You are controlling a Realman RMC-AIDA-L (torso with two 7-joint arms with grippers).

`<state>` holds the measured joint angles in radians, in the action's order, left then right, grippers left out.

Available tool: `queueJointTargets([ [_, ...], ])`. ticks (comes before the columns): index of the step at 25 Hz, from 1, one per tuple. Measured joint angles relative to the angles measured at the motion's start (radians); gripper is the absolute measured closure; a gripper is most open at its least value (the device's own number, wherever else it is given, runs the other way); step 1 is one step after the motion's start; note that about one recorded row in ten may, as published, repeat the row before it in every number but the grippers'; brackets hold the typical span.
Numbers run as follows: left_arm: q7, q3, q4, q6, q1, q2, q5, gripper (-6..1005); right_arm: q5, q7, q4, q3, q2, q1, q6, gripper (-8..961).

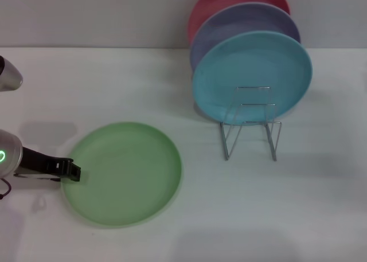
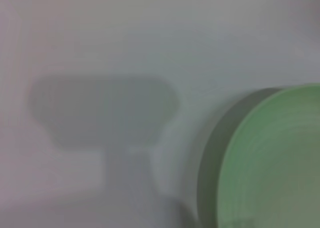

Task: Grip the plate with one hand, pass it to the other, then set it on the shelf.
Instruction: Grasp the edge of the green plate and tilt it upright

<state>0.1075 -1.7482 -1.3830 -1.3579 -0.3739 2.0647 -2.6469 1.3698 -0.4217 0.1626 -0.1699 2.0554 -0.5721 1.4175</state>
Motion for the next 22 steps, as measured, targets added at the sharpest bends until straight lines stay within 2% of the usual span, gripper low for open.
queueJointTargets([
  [8, 0.002, -0.001, 0.016, 0.000, -0.014, 0.000, -0.015, 633, 0.000, 0.000, 0.000, 0.000, 0.000, -0.004, 0.000, 402],
  [10, 0.002, 0.000, 0.022, 0.000, -0.019, 0.000, -0.015, 762, 0.000, 0.000, 0.000, 0.000, 0.000, -0.005, 0.000, 402],
  [22, 0.008, 0.000, 0.047, 0.007, -0.036, -0.001, -0.016, 824, 0.000, 0.000, 0.000, 0.003, -0.001, -0.008, 0.000, 402],
])
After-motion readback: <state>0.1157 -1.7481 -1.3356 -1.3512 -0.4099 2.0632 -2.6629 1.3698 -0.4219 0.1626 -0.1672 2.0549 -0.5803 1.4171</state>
